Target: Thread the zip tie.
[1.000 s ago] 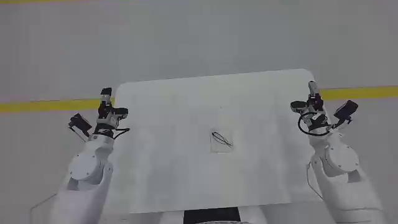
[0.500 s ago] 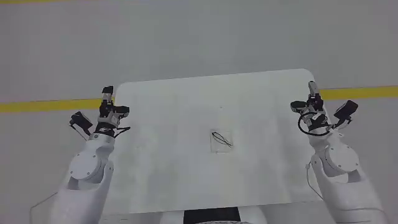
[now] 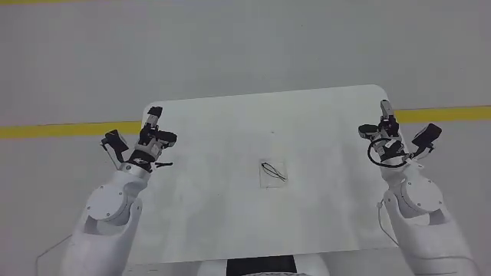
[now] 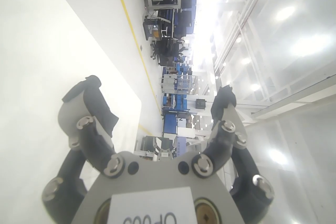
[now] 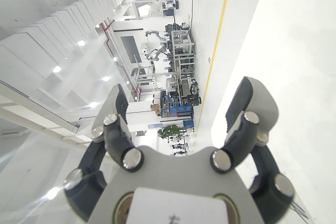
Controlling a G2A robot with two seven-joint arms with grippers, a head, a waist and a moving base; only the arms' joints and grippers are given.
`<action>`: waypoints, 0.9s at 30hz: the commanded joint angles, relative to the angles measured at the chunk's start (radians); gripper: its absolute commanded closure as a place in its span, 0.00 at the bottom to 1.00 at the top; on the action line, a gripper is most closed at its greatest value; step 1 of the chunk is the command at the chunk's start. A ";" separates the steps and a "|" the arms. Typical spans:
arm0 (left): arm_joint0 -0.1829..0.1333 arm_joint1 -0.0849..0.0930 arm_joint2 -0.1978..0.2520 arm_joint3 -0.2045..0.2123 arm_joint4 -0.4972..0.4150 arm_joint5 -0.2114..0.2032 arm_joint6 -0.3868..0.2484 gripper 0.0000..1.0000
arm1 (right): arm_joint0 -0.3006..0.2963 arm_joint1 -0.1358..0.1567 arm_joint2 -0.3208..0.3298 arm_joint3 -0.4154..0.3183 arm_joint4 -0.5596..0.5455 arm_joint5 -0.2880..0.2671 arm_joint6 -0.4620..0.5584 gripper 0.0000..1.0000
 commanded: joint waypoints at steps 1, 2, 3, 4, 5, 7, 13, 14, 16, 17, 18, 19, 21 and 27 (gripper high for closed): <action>-0.020 0.003 0.031 -0.029 0.053 0.012 -0.056 0.00 | 0.000 0.000 0.000 0.000 0.000 0.000 0.000 0.00; -0.032 0.002 0.041 -0.036 0.049 0.017 -0.073 0.00 | 0.000 0.000 0.000 0.000 0.000 0.000 0.000 0.00; -0.040 0.003 0.052 -0.038 0.054 0.031 -0.094 0.00 | 0.000 0.000 0.000 0.000 0.000 0.000 0.000 0.00; -0.057 0.004 0.065 -0.048 0.067 0.046 -0.116 0.00 | 0.000 0.000 0.000 0.000 0.000 0.000 0.000 0.00; -0.068 0.003 0.079 -0.054 0.064 0.055 -0.129 0.00 | 0.000 0.000 0.000 0.000 0.000 0.000 0.000 0.00; -0.091 0.003 0.103 -0.061 0.084 0.077 -0.152 0.00 | 0.000 0.000 0.000 0.000 0.000 0.000 0.000 0.00; -0.118 0.006 0.146 -0.075 0.133 0.120 -0.215 0.00 | 0.000 0.000 0.000 0.000 0.000 0.000 0.000 0.00; -0.118 0.006 0.146 -0.075 0.133 0.120 -0.215 0.00 | 0.000 0.000 0.000 0.000 0.000 0.000 0.000 0.00; -0.118 0.006 0.146 -0.075 0.133 0.120 -0.215 0.00 | 0.000 0.000 0.000 0.000 0.000 0.000 0.000 0.00; -0.118 0.006 0.146 -0.075 0.133 0.120 -0.215 0.00 | 0.000 0.000 0.000 0.000 0.000 0.000 0.000 0.00; -0.118 0.006 0.146 -0.075 0.133 0.120 -0.215 0.00 | 0.000 0.000 0.000 0.000 0.000 0.000 0.000 0.00; -0.118 0.006 0.146 -0.075 0.133 0.120 -0.215 0.00 | 0.000 0.000 0.000 0.000 0.000 0.000 0.000 0.00; -0.122 0.006 0.149 -0.079 0.135 0.114 -0.224 0.00 | 0.000 0.000 0.000 0.000 0.000 0.000 0.000 0.00; -0.204 0.016 0.186 -0.084 0.227 0.132 -0.354 0.00 | 0.000 0.000 0.000 0.000 0.000 0.000 0.000 0.00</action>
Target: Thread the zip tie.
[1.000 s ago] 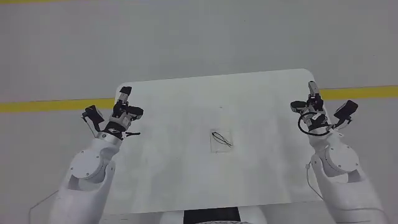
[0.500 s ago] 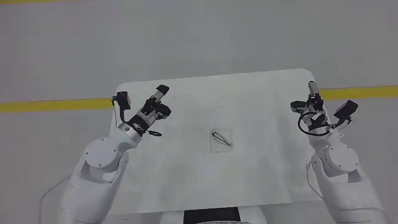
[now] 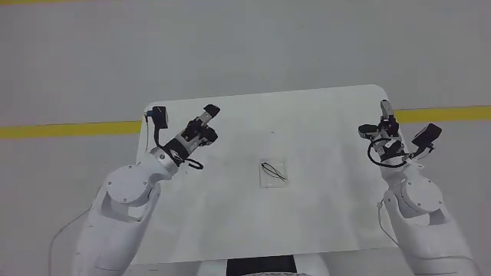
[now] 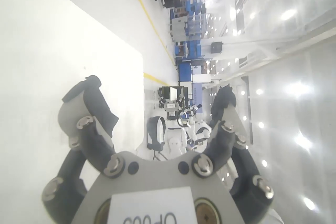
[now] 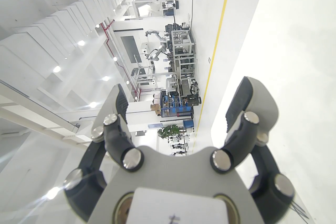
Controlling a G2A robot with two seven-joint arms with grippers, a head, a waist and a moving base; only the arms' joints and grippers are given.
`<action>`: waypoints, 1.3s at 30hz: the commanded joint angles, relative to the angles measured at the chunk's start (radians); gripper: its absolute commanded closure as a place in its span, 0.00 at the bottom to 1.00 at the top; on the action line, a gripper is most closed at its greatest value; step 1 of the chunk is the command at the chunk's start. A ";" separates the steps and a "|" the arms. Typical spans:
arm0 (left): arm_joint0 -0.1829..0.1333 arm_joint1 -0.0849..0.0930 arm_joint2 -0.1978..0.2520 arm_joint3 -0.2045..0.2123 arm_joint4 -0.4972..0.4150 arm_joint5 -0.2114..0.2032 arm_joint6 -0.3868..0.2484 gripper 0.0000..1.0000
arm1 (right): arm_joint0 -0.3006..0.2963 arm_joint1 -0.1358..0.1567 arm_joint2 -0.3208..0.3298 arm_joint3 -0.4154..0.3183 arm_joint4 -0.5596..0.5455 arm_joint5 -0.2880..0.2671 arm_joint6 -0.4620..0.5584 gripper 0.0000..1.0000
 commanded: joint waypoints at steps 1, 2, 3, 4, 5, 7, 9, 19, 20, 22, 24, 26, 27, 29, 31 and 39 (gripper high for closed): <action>-0.034 0.004 0.020 0.002 0.039 0.035 -0.065 0.00 | 0.000 0.000 0.000 0.000 0.000 0.000 0.000 0.00; -0.049 0.007 0.032 -0.001 0.057 0.055 -0.102 0.00 | 0.000 0.000 0.000 0.000 0.000 0.000 0.000 0.00; -0.062 0.009 0.043 0.000 0.072 0.087 -0.142 0.00 | 0.000 0.000 0.000 0.000 0.000 0.000 0.000 0.00; -0.073 0.012 0.058 0.001 0.082 0.127 -0.191 0.00 | 0.000 0.000 0.000 0.000 0.000 0.000 0.000 0.00; -0.086 0.017 0.079 0.006 0.098 0.162 -0.272 0.00 | 0.000 0.000 0.000 0.000 0.000 0.000 0.000 0.00; -0.088 0.018 0.081 0.011 0.104 0.162 -0.286 0.00 | 0.000 0.000 0.000 0.000 0.000 0.000 0.000 0.00; -0.088 0.018 0.081 0.011 0.104 0.162 -0.286 0.00 | 0.000 0.000 0.000 0.000 0.000 0.000 0.000 0.00; -0.133 0.023 0.127 0.001 0.177 0.162 -0.369 0.00 | 0.000 0.000 0.000 0.000 0.000 0.000 0.000 0.00; -0.164 0.024 0.147 0.014 0.197 0.162 -0.408 0.00 | 0.000 0.000 0.000 0.000 0.000 0.000 0.000 0.00; -0.222 0.023 0.196 0.074 0.227 0.162 -0.468 0.00 | 0.000 0.000 0.000 0.000 0.000 0.000 0.000 0.00; -0.276 0.020 0.243 0.112 0.256 0.162 -0.507 0.00 | 0.000 0.000 0.000 0.000 0.000 0.000 0.000 0.00; -0.325 0.014 0.305 0.165 0.272 0.162 -0.565 0.00 | 0.000 0.000 0.000 0.000 0.000 0.000 0.000 0.00; -0.343 0.010 0.315 0.181 0.261 0.162 -0.558 0.00 | 0.000 0.000 0.000 0.000 0.000 0.000 0.000 0.00; -0.350 0.007 0.320 0.190 0.249 0.162 -0.545 0.00 | 0.000 0.000 0.000 0.000 0.000 0.000 0.000 0.00; -0.350 0.007 0.320 0.190 0.249 0.162 -0.545 0.00 | 0.000 0.000 0.000 0.000 0.000 0.000 0.000 0.00; -0.350 0.007 0.320 0.190 0.249 0.162 -0.545 0.00 | 0.000 0.000 0.000 0.000 0.000 0.000 0.000 0.00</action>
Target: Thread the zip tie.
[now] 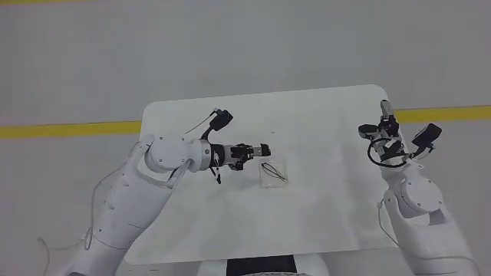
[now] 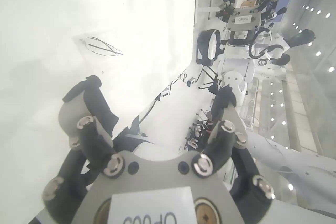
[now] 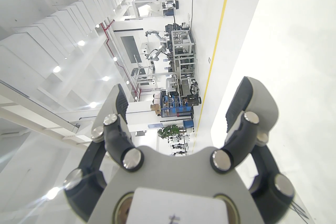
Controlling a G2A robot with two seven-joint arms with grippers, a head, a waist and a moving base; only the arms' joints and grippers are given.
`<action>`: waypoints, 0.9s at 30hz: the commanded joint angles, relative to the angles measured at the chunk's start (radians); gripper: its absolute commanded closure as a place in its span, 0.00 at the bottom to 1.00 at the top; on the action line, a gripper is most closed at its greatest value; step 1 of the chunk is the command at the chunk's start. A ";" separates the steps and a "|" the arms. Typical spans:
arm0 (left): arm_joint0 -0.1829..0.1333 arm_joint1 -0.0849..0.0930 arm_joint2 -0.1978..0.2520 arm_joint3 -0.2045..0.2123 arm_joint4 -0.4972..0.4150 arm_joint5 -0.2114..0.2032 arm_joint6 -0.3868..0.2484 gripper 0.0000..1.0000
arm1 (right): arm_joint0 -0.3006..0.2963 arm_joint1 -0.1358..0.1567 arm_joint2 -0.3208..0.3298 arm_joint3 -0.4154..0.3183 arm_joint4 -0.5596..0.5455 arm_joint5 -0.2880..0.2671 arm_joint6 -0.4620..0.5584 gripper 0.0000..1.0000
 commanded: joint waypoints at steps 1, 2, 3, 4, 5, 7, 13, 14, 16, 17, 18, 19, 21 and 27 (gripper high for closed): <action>0.000 0.000 0.000 0.000 0.000 0.000 0.000 0.00 | 0.000 0.000 0.000 0.000 0.000 0.000 0.000 0.00; 0.000 0.000 0.000 0.000 0.000 0.000 0.000 0.00 | 0.000 0.000 0.000 0.000 0.000 0.000 0.000 0.00; 0.000 0.000 0.000 0.000 0.000 0.000 0.000 0.00 | 0.000 0.000 0.000 0.000 0.000 0.000 0.000 0.00; 0.000 0.000 0.000 0.000 0.000 0.000 0.000 0.00 | 0.000 0.000 0.000 0.000 0.000 0.000 0.000 0.00; 0.000 0.000 0.000 0.000 0.000 0.000 0.000 0.00 | 0.000 0.000 0.000 0.000 0.000 0.000 0.000 0.00; 0.000 0.000 0.000 0.000 0.000 0.000 0.000 0.00 | 0.000 0.000 0.000 0.000 0.000 0.000 0.000 0.00; -0.104 0.004 0.097 0.003 0.159 -0.055 -0.143 0.00 | 0.000 0.000 0.000 0.000 0.000 0.000 0.000 0.00; -0.126 0.002 0.114 0.008 0.170 -0.059 -0.152 0.00 | 0.000 0.000 0.000 0.000 0.000 0.000 0.000 0.00; -0.163 -0.003 0.156 0.031 0.198 -0.068 -0.181 0.00 | 0.000 0.000 0.000 0.000 0.000 0.000 0.000 0.00; -0.186 -0.006 0.184 0.051 0.216 -0.067 -0.201 0.00 | 0.000 0.000 0.000 0.000 0.000 0.000 0.000 0.00; -0.198 -0.010 0.200 0.064 0.216 -0.069 -0.199 0.00 | 0.000 0.000 0.000 0.000 0.000 0.000 0.000 0.00; -0.207 -0.012 0.213 0.073 0.220 -0.079 -0.191 0.00 | 0.000 0.000 0.000 0.000 0.000 0.000 0.000 0.00; -0.216 -0.014 0.224 0.081 0.241 -0.086 -0.178 0.00 | 0.000 0.000 0.000 0.000 0.000 0.000 0.000 0.00; -0.216 -0.014 0.224 0.081 0.241 -0.086 -0.178 0.00 | 0.000 0.000 0.000 0.000 0.000 0.000 0.000 0.00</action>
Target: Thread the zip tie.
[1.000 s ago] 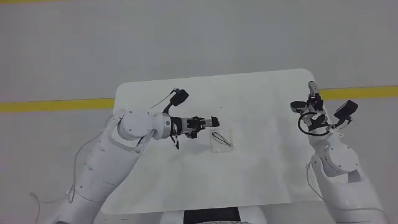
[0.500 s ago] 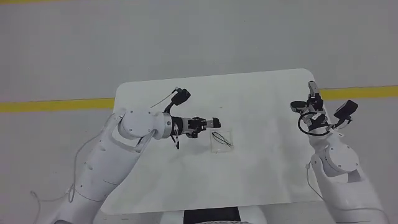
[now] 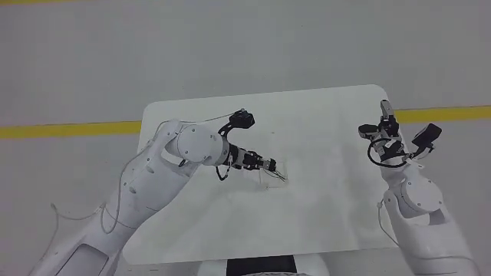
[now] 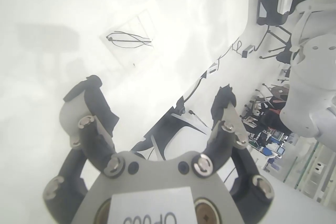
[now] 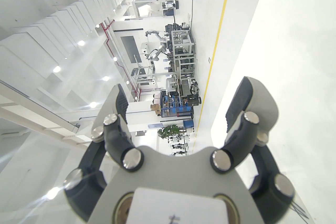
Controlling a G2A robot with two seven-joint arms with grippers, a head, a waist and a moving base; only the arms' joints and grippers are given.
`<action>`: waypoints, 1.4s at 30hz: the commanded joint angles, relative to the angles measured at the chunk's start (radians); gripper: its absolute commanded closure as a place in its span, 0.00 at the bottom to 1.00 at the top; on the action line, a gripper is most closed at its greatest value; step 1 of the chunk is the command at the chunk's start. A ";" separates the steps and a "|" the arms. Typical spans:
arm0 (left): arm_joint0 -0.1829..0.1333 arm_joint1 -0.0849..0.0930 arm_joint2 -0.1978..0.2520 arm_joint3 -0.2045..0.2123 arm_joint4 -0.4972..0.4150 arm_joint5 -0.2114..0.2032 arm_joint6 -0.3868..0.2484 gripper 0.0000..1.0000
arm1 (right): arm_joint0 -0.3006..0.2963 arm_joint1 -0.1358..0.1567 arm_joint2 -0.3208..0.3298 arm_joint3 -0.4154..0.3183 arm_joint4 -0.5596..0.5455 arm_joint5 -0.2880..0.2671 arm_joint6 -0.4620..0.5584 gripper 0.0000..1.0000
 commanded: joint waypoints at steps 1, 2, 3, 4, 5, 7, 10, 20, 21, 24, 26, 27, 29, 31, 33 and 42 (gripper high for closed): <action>0.000 0.000 0.000 0.000 0.000 0.000 0.000 0.00 | 0.000 0.000 0.000 0.000 0.000 0.000 0.000 0.00; 0.000 0.000 0.000 0.000 0.000 0.000 0.000 0.00 | 0.000 0.000 0.000 0.000 0.000 0.000 0.000 0.00; -0.003 -0.001 0.005 -0.007 0.004 -0.009 0.003 0.00 | 0.000 0.000 0.000 0.000 0.000 0.000 0.000 0.00; -0.013 -0.004 0.022 -0.005 0.013 -0.025 0.006 0.00 | 0.000 0.000 0.000 0.000 0.000 0.000 0.000 0.00; -0.028 -0.007 0.037 0.007 0.015 -0.033 -0.001 0.00 | 0.000 0.000 0.000 0.000 0.000 0.000 0.000 0.00; -0.070 -0.017 0.078 0.038 0.024 -0.044 -0.023 0.00 | 0.000 0.000 0.000 0.000 0.000 0.000 0.000 0.00; -0.141 -0.038 0.156 0.083 0.049 -0.068 -0.067 0.00 | 0.000 0.000 0.000 0.000 0.000 0.000 0.000 0.00; -0.234 -0.083 0.268 0.159 0.053 -0.063 -0.071 0.00 | 0.000 0.000 0.000 0.000 0.000 0.000 0.000 0.00; -0.234 -0.083 0.268 0.159 0.053 -0.063 -0.071 0.00 | 0.000 0.000 0.000 0.000 0.000 0.000 0.000 0.00; -0.234 -0.083 0.268 0.159 0.053 -0.063 -0.071 0.00 | 0.000 0.000 0.000 0.000 0.000 0.000 0.000 0.00; -0.234 -0.083 0.268 0.159 0.053 -0.063 -0.071 0.00 | 0.000 0.000 0.000 0.000 0.000 0.000 0.000 0.00; -0.234 -0.083 0.268 0.159 0.053 -0.063 -0.071 0.00 | 0.000 0.000 0.000 0.000 0.000 0.000 0.000 0.00; -0.234 -0.083 0.268 0.159 0.053 -0.063 -0.071 0.00 | 0.000 0.000 0.000 0.000 0.000 0.000 0.000 0.00; -0.234 -0.083 0.268 0.159 0.053 -0.063 -0.071 0.00 | 0.000 0.000 0.000 0.000 0.000 0.000 0.000 0.00; -0.234 -0.083 0.268 0.159 0.053 -0.063 -0.071 0.00 | 0.000 0.000 0.000 0.000 0.000 0.000 0.000 0.00; -0.244 -0.092 0.280 0.165 0.037 -0.048 -0.051 0.00 | 0.000 0.000 0.000 0.000 0.000 0.000 0.000 0.00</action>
